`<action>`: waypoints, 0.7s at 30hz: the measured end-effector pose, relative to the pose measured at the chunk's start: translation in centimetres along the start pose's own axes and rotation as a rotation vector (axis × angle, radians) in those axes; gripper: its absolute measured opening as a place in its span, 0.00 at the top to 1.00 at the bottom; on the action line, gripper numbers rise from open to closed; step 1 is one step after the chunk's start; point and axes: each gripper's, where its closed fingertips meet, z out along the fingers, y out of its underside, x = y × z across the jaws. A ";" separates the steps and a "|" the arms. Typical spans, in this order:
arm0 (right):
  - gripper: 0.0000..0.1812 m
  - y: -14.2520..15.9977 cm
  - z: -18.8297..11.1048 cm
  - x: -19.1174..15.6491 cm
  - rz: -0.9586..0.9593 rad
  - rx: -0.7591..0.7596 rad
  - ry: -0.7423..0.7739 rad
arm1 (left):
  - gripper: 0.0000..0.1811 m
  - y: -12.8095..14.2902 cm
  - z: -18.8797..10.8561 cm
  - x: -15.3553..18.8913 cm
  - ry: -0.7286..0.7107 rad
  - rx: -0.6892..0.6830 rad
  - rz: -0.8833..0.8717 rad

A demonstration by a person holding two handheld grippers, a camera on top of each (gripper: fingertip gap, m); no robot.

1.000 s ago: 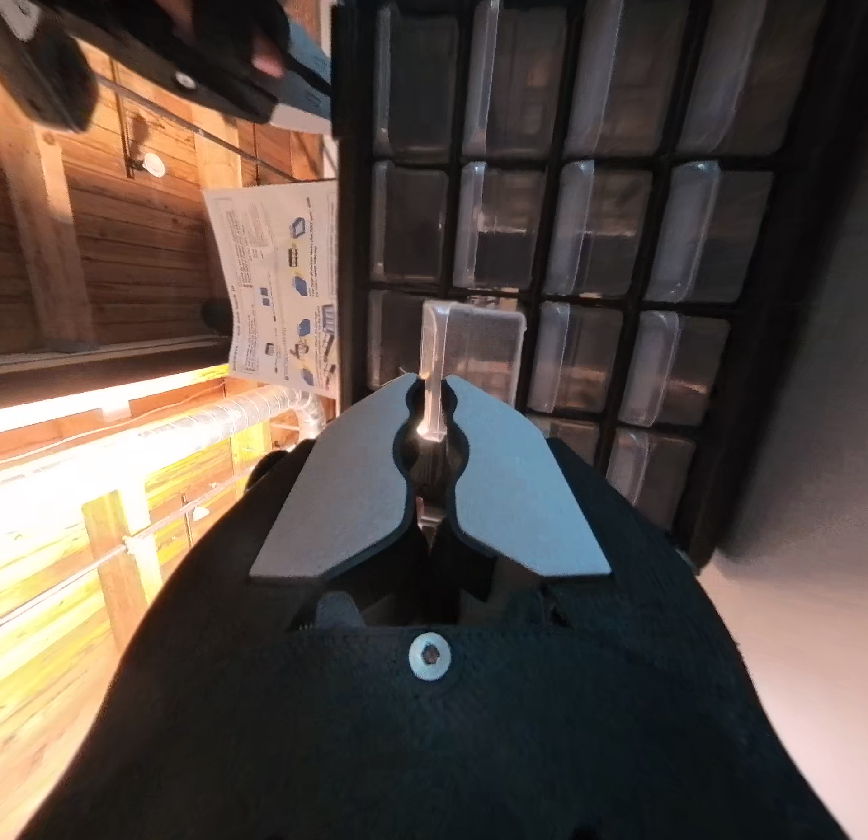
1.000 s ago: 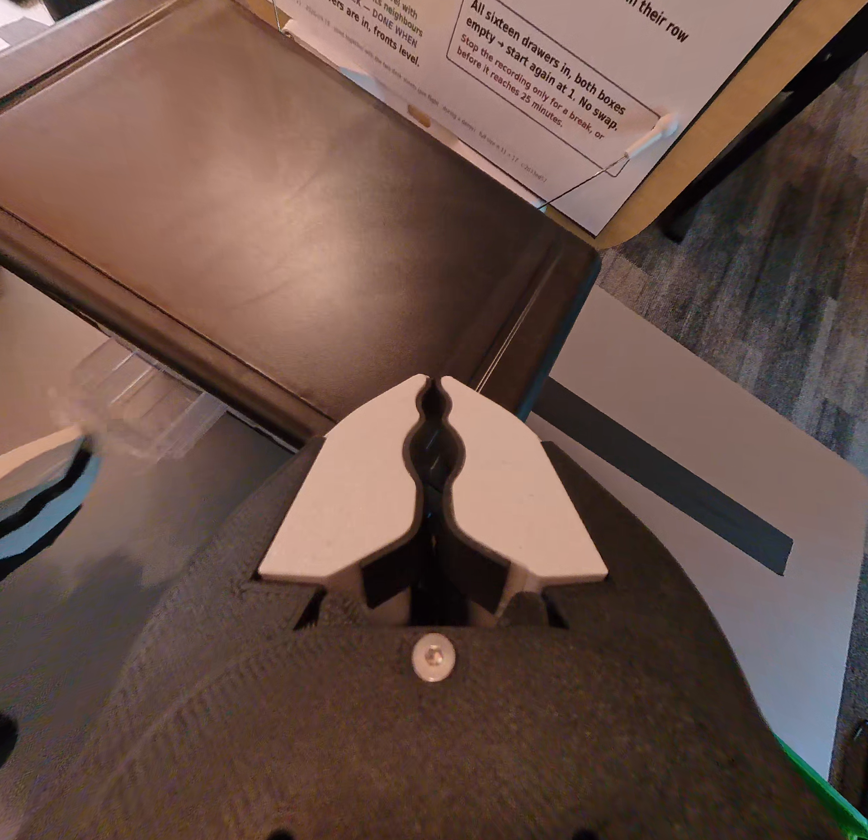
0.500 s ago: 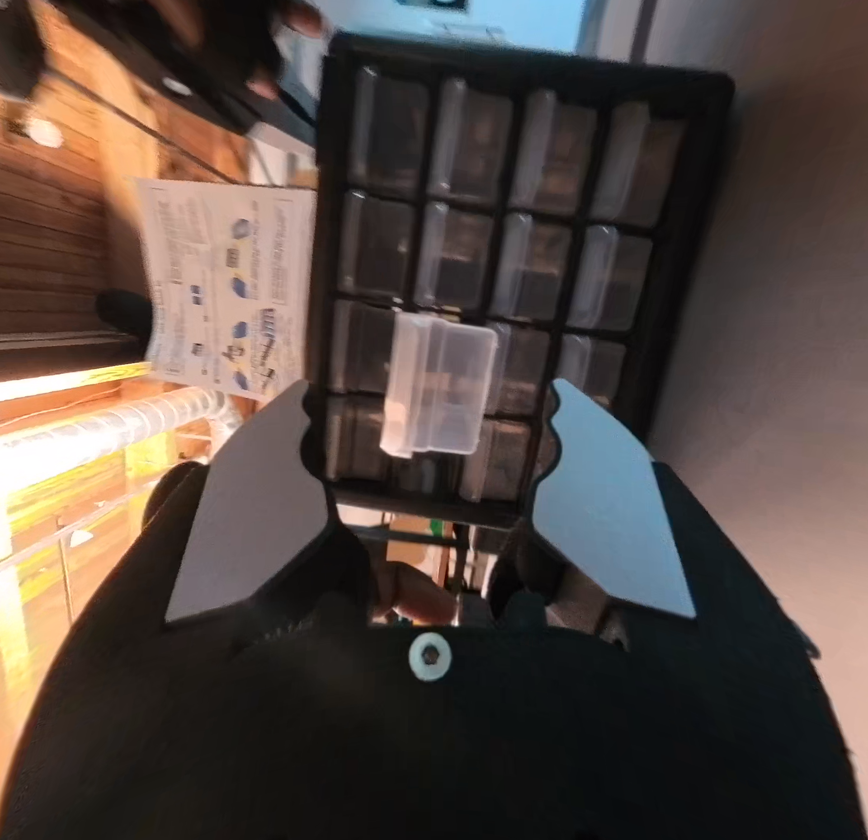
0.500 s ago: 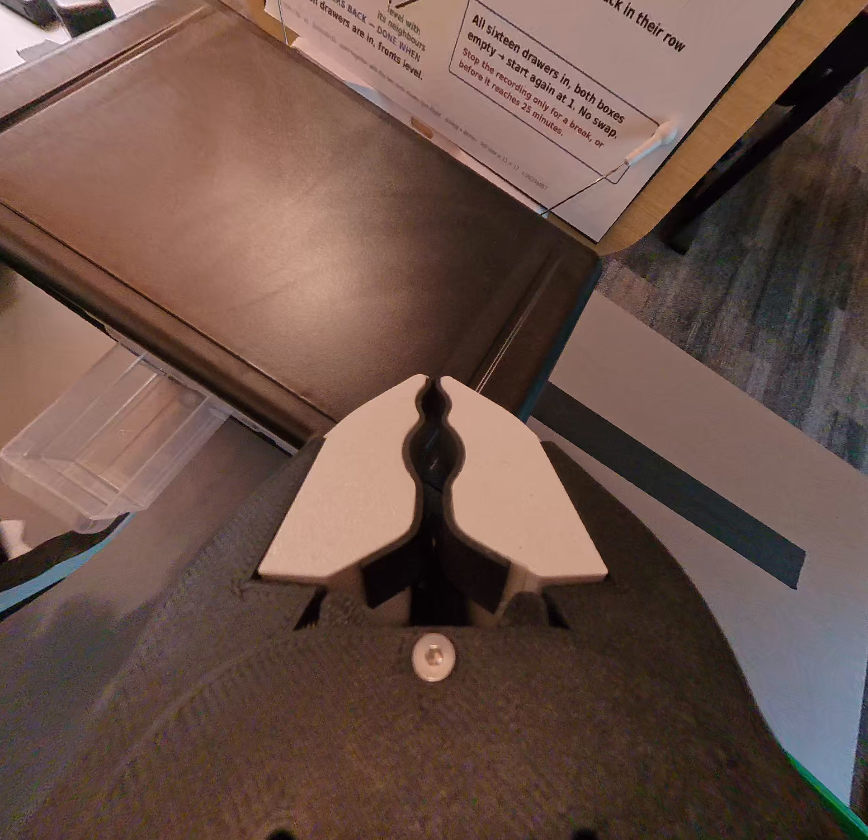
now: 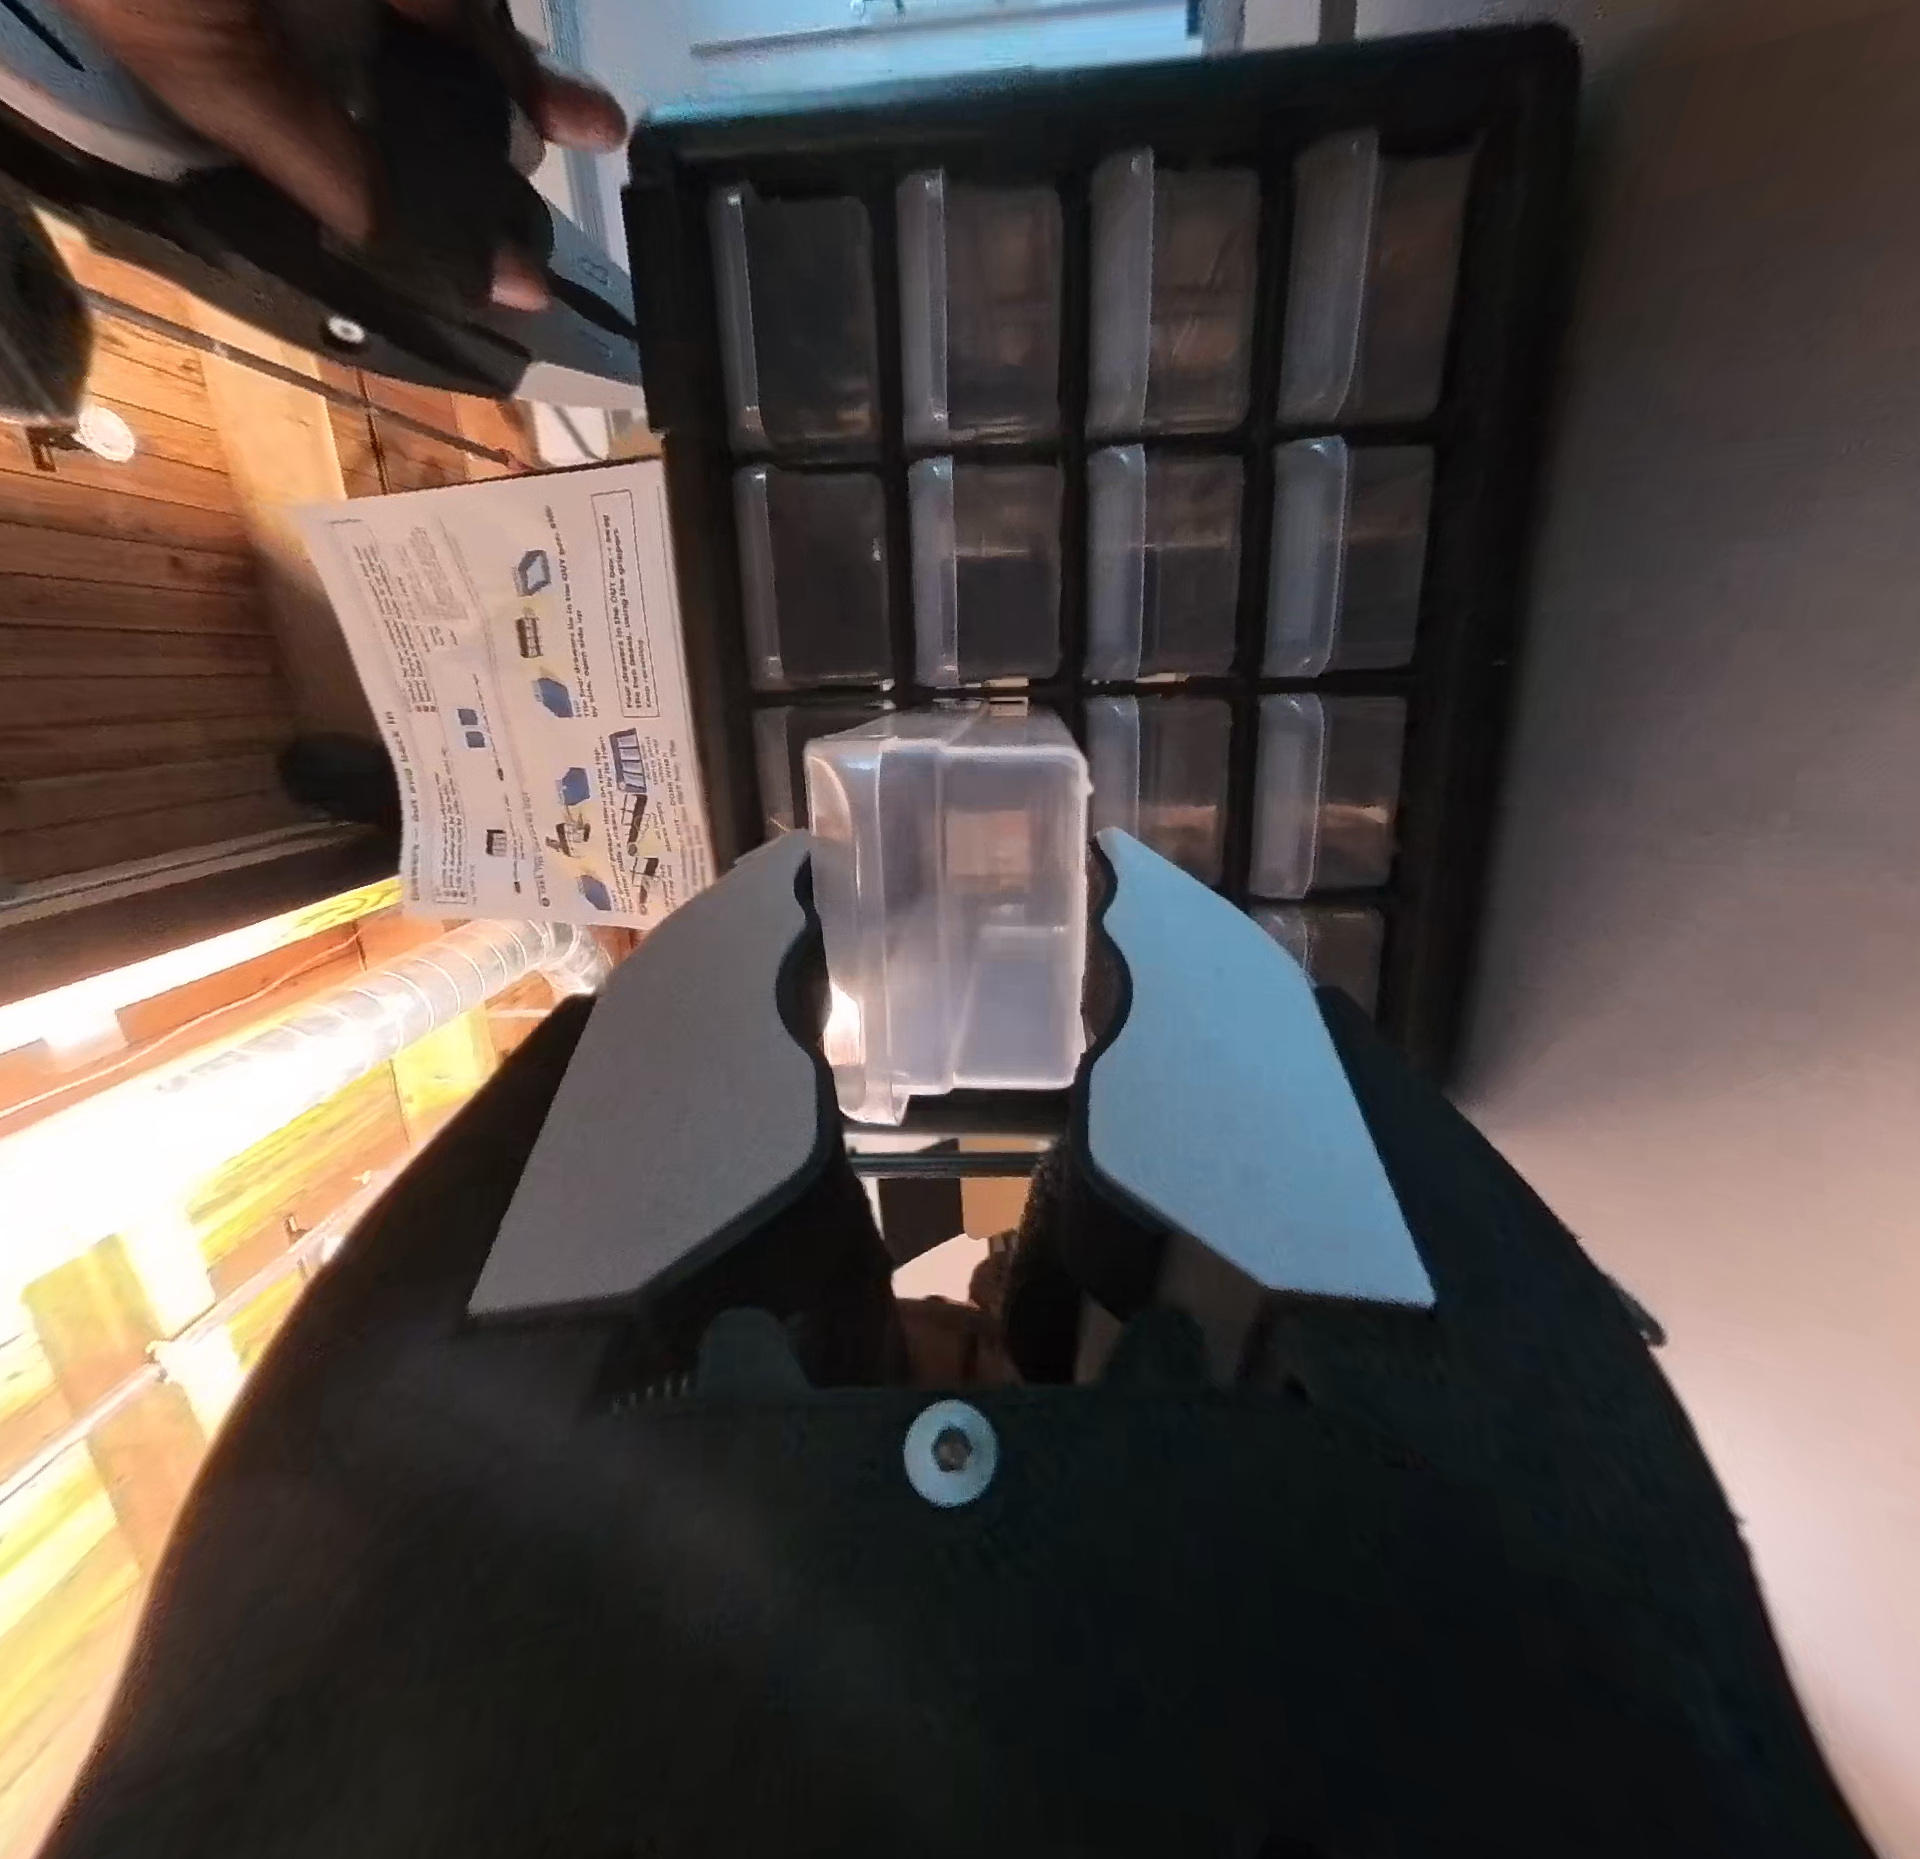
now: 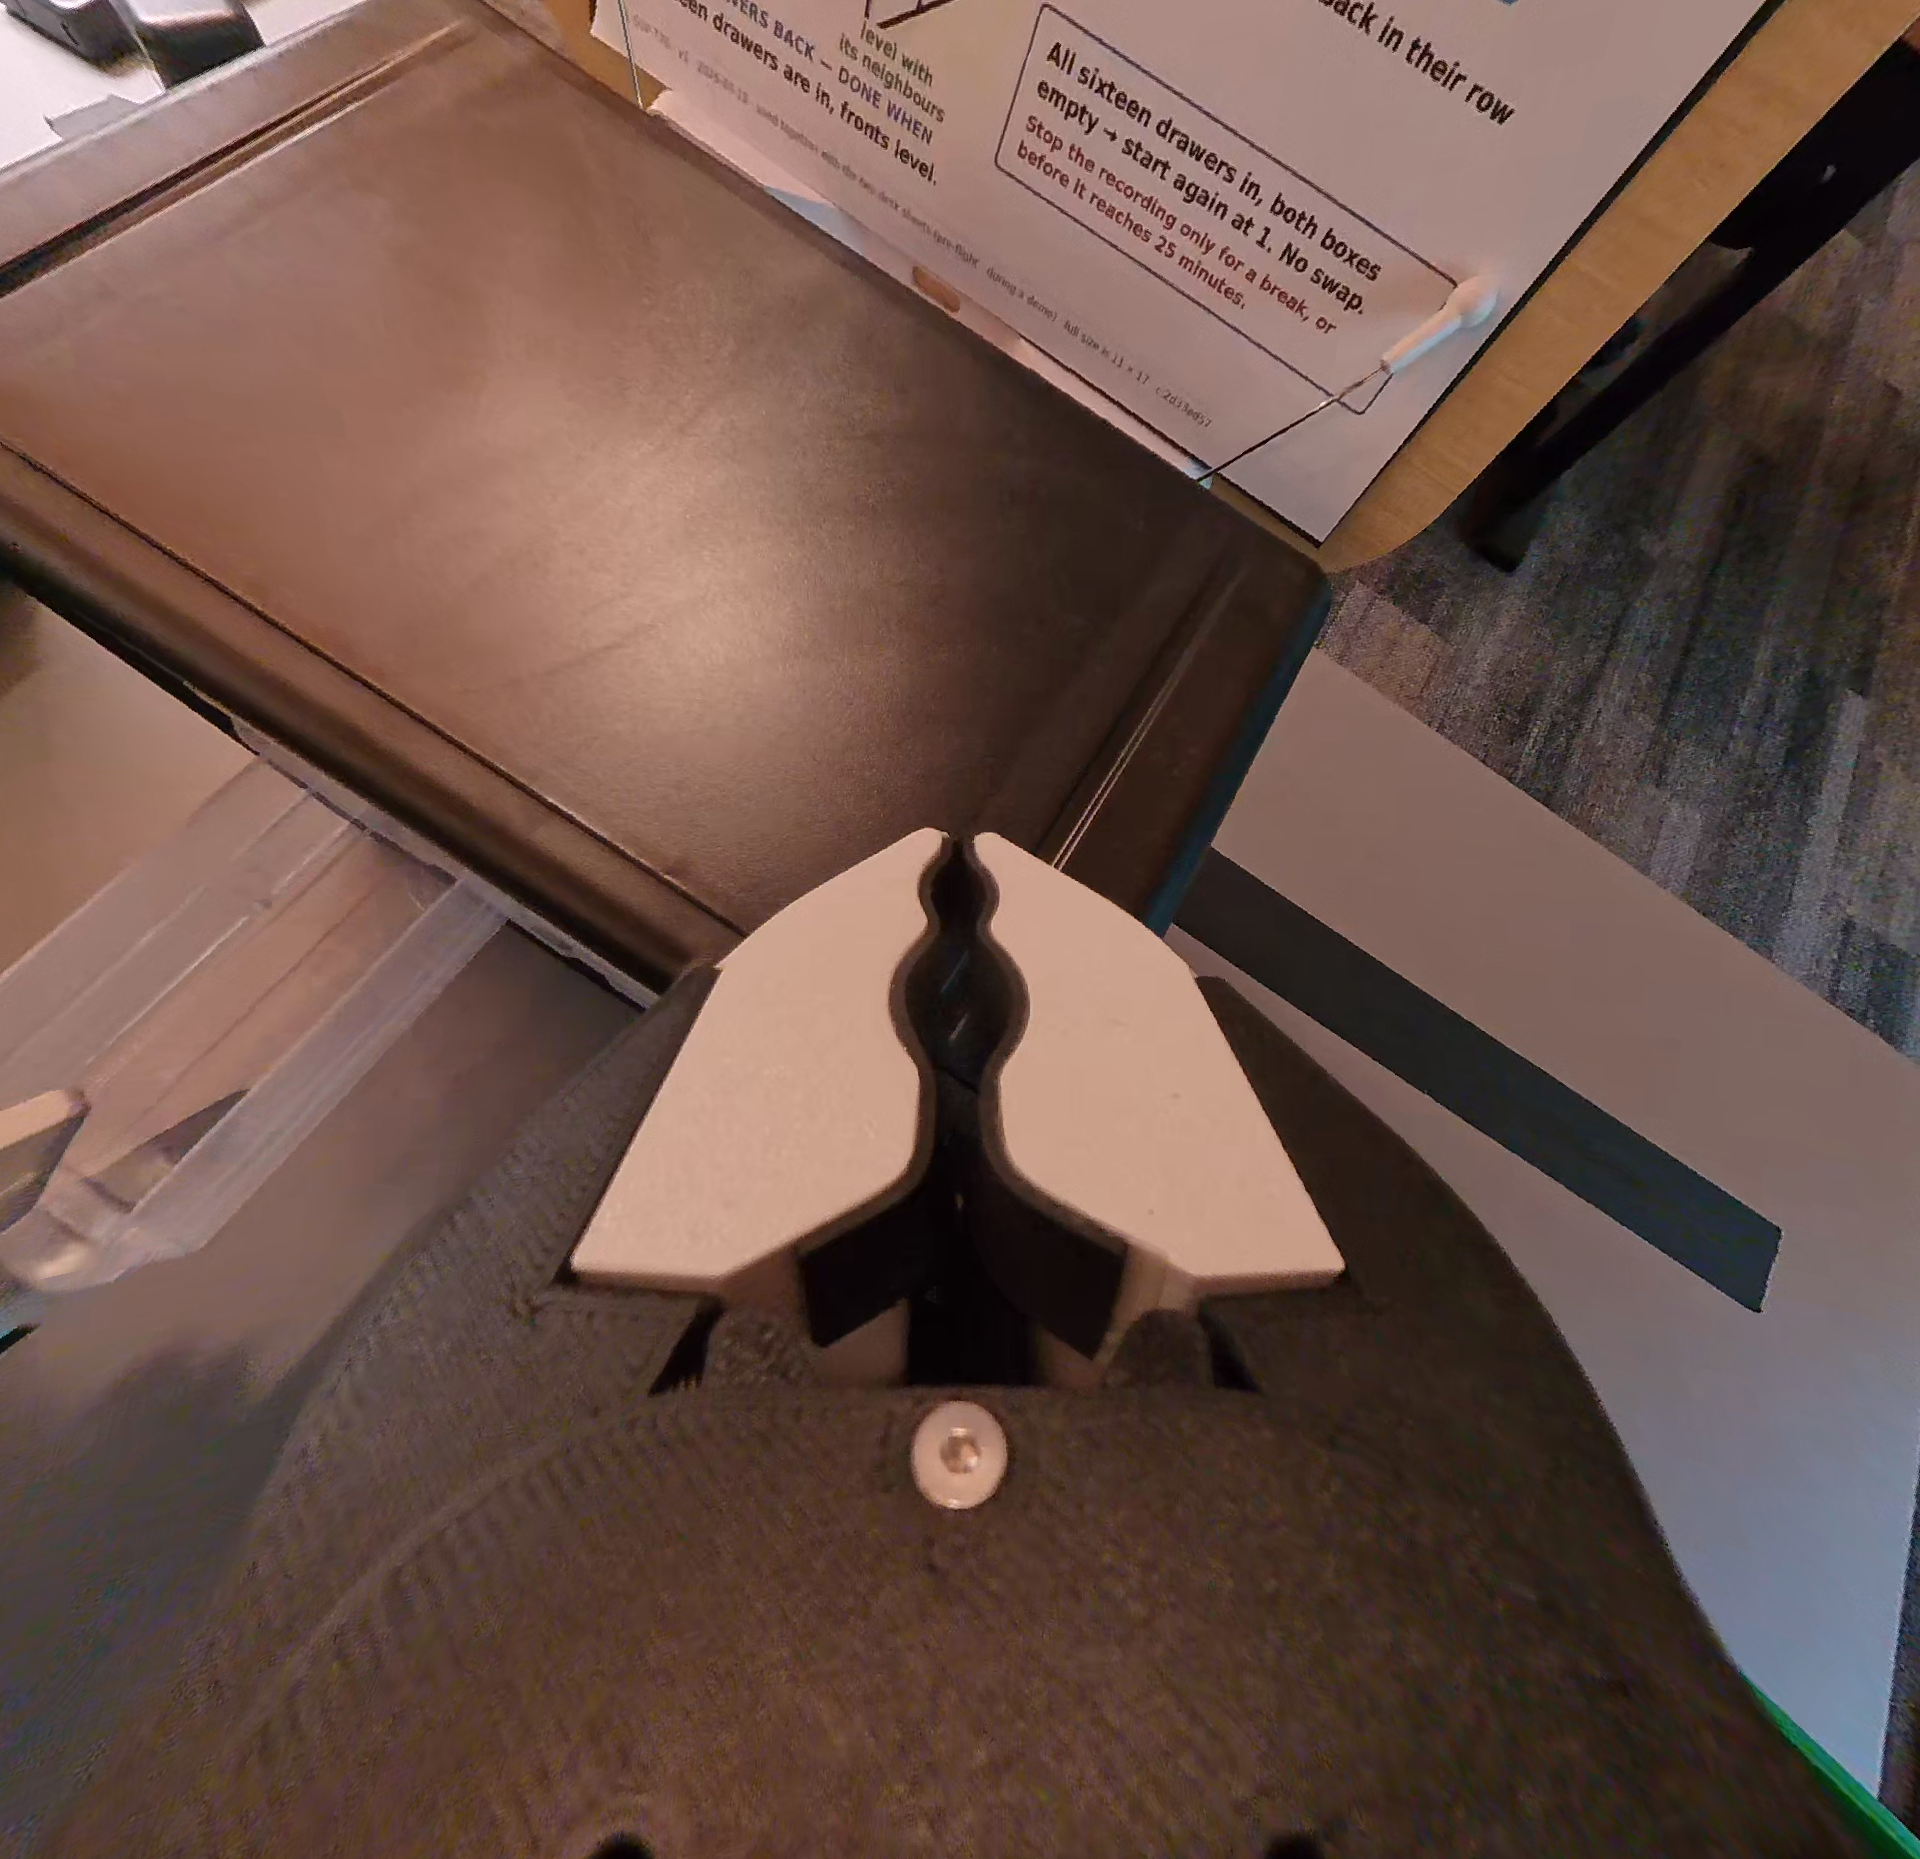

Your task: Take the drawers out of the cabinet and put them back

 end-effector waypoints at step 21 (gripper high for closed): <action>0.99 -0.1 -0.1 0.0 -0.018 0.008 0.010 | 0.75 -3.9 -5.1 -4.9 -0.077 0.113 -0.071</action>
